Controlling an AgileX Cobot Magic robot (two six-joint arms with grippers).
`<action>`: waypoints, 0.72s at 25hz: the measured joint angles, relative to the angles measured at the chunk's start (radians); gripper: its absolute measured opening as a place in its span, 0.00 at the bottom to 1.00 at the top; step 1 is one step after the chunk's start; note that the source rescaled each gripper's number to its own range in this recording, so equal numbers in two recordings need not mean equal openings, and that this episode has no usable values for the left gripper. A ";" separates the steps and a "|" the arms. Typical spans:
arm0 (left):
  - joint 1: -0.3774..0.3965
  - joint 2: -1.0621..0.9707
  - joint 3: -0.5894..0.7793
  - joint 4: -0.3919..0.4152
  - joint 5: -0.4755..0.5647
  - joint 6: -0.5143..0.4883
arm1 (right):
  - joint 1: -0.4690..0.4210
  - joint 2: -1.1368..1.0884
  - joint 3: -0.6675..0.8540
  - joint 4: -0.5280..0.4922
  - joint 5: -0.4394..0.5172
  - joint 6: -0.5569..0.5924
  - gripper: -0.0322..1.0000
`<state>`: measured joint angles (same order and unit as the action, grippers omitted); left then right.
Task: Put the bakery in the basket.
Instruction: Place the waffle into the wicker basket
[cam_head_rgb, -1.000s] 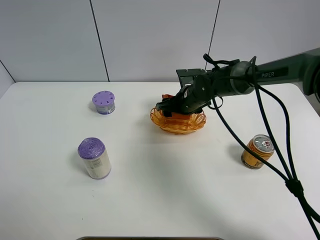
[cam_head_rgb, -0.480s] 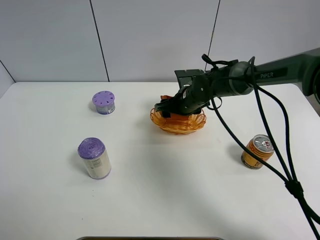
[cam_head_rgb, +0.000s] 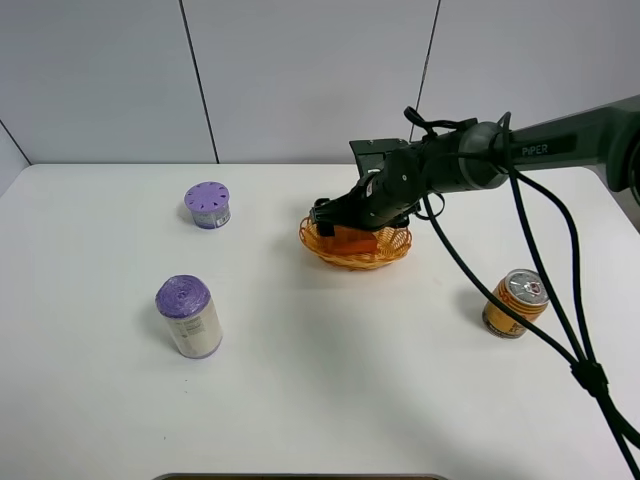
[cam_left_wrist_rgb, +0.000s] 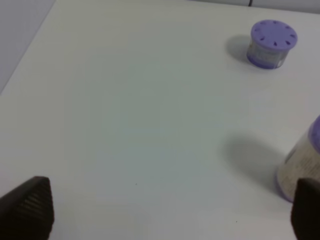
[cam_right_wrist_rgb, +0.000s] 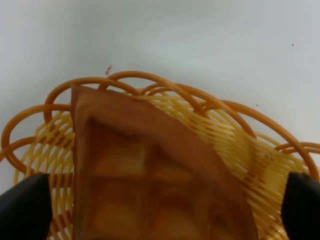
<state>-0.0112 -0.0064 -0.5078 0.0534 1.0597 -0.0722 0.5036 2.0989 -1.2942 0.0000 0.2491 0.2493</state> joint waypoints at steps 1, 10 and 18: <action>0.000 0.000 0.000 0.000 0.000 0.000 | 0.000 0.000 0.000 0.000 0.000 0.000 0.87; 0.000 0.000 0.000 0.000 0.000 0.000 | 0.000 -0.036 0.000 0.000 0.013 0.000 1.00; 0.000 0.000 0.000 0.000 0.000 0.000 | 0.000 -0.207 0.000 -0.033 0.048 0.000 1.00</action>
<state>-0.0112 -0.0064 -0.5078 0.0534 1.0597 -0.0722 0.5036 1.8924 -1.2942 -0.0326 0.2970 0.2493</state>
